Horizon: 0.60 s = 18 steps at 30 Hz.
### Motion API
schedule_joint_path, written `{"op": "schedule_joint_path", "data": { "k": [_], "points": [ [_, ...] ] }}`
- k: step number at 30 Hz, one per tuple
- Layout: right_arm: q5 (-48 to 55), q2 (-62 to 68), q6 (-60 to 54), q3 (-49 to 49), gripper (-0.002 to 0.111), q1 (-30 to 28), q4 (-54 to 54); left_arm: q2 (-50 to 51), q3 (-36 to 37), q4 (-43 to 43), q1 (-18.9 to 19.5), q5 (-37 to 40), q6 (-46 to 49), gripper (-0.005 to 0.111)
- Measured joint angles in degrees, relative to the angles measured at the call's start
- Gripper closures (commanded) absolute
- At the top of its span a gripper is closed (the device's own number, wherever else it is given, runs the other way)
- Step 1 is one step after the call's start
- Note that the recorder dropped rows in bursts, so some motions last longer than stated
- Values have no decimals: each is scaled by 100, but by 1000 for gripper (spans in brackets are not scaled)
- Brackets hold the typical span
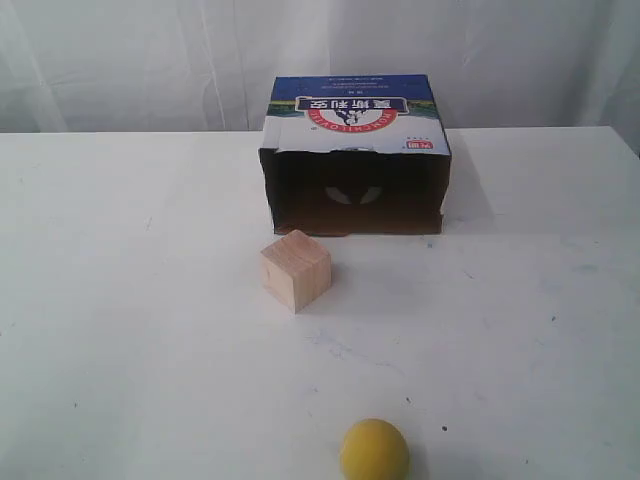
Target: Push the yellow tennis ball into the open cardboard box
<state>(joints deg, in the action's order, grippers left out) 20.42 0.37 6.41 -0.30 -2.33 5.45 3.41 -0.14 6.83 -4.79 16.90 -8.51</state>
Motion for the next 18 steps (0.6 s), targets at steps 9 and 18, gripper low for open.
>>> {"op": "schedule_joint_path", "data": {
  "k": [9,18],
  "points": [
    [0,0,0,0,108,0,0,0,0,0,0,0,0,107],
    [-1242,0,845,0,108,0,1621,0,0,0,0,0,0,107]
  ]
}}
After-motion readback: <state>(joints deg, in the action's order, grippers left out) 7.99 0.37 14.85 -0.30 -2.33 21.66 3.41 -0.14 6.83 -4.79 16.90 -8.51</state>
